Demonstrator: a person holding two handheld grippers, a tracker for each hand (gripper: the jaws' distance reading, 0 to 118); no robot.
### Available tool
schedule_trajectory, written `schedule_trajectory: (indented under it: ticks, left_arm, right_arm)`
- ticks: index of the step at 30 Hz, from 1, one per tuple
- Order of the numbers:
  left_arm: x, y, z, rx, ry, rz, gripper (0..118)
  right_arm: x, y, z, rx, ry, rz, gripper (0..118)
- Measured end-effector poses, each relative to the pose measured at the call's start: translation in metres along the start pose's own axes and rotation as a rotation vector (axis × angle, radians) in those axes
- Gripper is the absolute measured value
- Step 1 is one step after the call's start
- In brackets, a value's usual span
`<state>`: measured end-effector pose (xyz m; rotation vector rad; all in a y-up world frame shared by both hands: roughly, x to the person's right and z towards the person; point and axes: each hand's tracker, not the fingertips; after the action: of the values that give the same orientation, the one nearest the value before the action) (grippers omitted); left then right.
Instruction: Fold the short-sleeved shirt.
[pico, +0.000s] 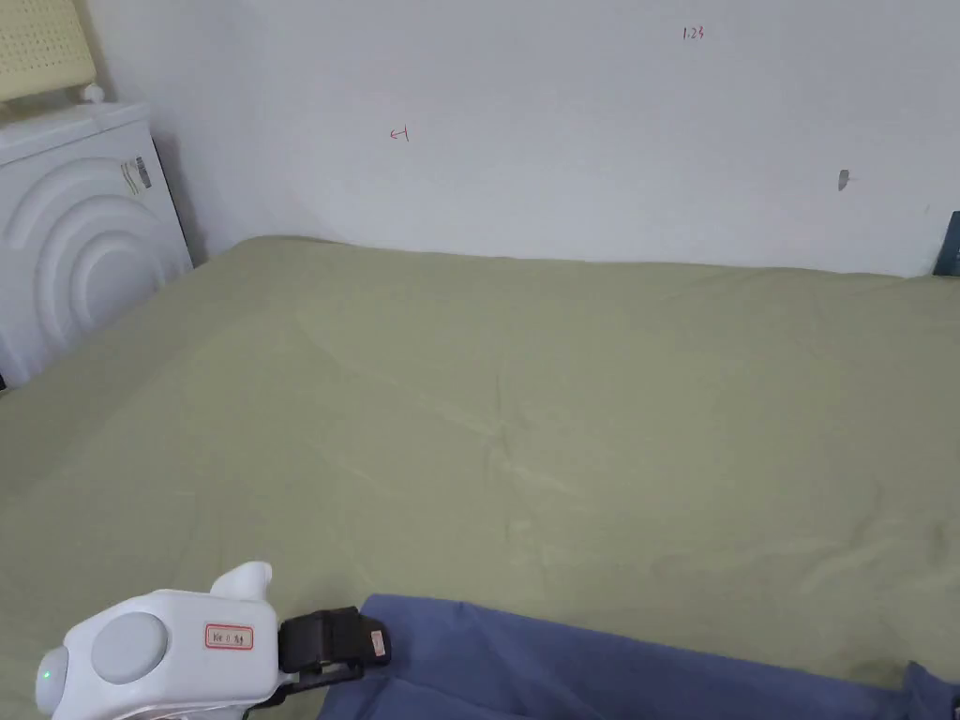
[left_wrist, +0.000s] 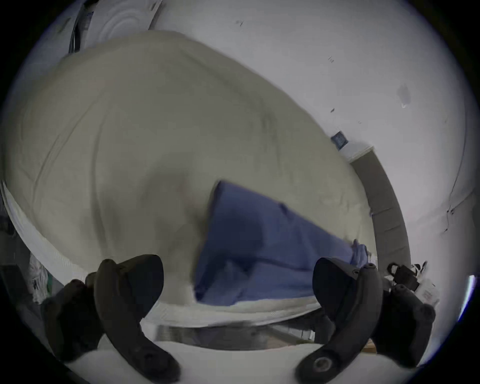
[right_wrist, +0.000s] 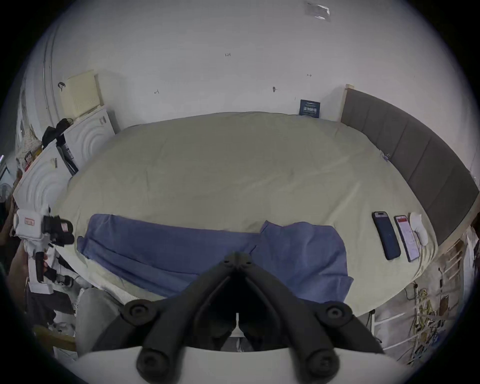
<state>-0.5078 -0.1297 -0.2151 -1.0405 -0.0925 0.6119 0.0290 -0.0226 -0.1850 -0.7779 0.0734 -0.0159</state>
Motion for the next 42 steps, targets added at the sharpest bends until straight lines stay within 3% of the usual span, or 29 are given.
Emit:
schedule_trajectory:
  ticks: [2, 5, 8, 10, 11, 12, 13, 15, 18, 21, 24, 29, 37, 42]
  left_arm:
    - [-0.008, -0.004, -0.012, -0.007, -0.002, 0.029, 113]
    - [-0.018, -0.015, -0.029, -0.052, -0.051, 0.108, 95]
    - [-0.013, -0.019, -0.022, 0.000, 0.004, 0.068, 82]
    - [-0.008, -0.017, -0.017, -0.005, 0.123, 0.040, 74]
    - [-0.006, -0.016, -0.016, -0.009, 0.169, 0.012, 53]
    - [-0.003, -0.018, -0.018, -0.011, 0.158, -0.008, 23]
    - [0.001, -0.020, -0.019, -0.005, 0.106, 0.006, 18]
    - [0.009, -0.022, -0.023, -0.004, 0.135, 0.013, 11]
    - [0.020, -0.028, -0.017, 0.012, 0.140, -0.023, 9]
    - [0.030, -0.025, 0.000, 0.071, 0.009, 0.004, 8]
    - [0.065, -0.018, 0.024, 0.159, -0.016, -0.133, 8]
    - [0.147, -0.015, 0.033, 0.153, -0.137, -0.373, 8]
    - [0.263, -0.049, -0.028, -0.008, -0.250, -0.671, 8]
    - [0.281, -0.074, -0.080, -0.135, -0.290, -0.645, 8]
  right_arm:
    - [0.002, 0.001, 0.001, 0.002, 0.003, 0.000, 1]
    - [0.008, 0.004, 0.001, 0.001, 0.005, -0.021, 1]
    - [0.009, 0.003, -0.001, -0.008, -0.001, -0.032, 1]
    - [0.009, 0.001, -0.002, -0.014, -0.004, -0.040, 1]
    - [0.009, 0.000, -0.003, -0.019, -0.004, -0.044, 1]
    - [0.008, -0.001, -0.004, -0.021, 0.002, -0.049, 1]
    - [0.008, -0.003, -0.006, -0.026, 0.009, -0.053, 1]
    - [0.007, -0.005, -0.008, -0.033, 0.017, -0.054, 1]
    - [0.010, -0.008, -0.002, -0.035, 0.041, -0.061, 1]
    - [0.022, -0.009, 0.009, -0.008, 0.049, -0.107, 1]
    - [0.035, -0.004, 0.021, 0.015, 0.038, -0.142, 1]
    - [0.050, 0.002, 0.041, 0.089, 0.026, -0.181, 1]
    - [0.064, -0.004, 0.055, 0.111, 0.016, -0.209, 1]
    - [0.071, -0.014, 0.054, 0.097, -0.002, -0.216, 1]
